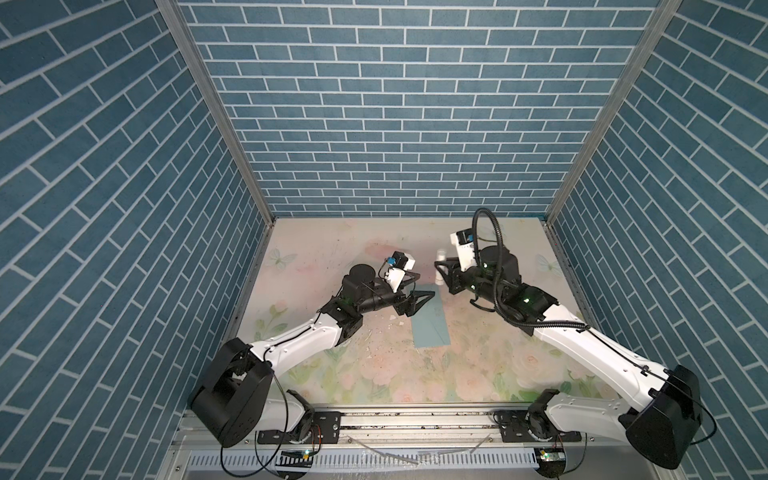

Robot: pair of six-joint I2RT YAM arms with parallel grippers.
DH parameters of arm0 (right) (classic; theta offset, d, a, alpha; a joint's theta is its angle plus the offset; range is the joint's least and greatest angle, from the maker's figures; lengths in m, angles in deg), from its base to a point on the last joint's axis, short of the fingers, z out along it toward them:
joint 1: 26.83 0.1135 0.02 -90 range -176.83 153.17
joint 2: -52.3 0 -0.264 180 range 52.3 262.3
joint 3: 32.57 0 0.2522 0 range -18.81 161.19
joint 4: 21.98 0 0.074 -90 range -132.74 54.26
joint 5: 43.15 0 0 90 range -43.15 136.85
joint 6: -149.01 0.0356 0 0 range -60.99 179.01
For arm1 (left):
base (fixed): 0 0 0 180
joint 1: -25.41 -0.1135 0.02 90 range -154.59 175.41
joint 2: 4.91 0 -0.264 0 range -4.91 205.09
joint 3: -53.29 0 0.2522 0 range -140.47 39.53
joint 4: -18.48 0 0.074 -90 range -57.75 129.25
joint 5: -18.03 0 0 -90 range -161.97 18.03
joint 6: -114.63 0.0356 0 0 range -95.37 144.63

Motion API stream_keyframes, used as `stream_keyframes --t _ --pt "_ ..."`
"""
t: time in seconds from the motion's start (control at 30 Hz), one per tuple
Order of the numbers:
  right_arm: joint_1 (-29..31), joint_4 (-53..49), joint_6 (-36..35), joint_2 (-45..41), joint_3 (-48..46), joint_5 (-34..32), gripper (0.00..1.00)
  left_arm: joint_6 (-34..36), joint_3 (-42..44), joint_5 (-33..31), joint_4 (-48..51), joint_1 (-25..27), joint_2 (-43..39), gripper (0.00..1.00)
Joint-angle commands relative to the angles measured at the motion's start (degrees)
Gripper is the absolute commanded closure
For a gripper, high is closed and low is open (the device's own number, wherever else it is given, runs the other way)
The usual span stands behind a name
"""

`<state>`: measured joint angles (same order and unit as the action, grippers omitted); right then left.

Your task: Place the letter into the envelope and seal it

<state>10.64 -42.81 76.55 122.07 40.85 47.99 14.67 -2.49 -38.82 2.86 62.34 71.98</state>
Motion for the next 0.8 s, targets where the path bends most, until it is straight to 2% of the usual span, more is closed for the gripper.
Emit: stream_keyframes --t 0.0,0.23,0.33,0.53,0.77 --pt "-6.5 -12.2 4.3 3.6 7.7 -3.9 1.0 3.1 -0.9 -4.1 5.7 -0.2 -2.7 0.13" --pt "-16.2 -28.4 3.5 19.3 20.7 0.2 1.0 4.9 -0.8 -9.6 11.4 -0.5 -5.2 0.01" --pt "-18.6 -32.0 2.9 26.2 24.7 1.6 1.0 4.9 -0.6 -11.2 12.3 -0.7 -5.9 0.0" --pt "-20.8 -37.4 0.7 39.2 31.8 1.8 1.0 5.0 -0.6 -11.7 12.9 -0.8 -6.2 0.0" --pt "-21.6 -41.6 -1.5 49.7 38.8 3.0 1.0 5.0 -0.8 -11.8 13.3 -0.9 -5.8 0.0"
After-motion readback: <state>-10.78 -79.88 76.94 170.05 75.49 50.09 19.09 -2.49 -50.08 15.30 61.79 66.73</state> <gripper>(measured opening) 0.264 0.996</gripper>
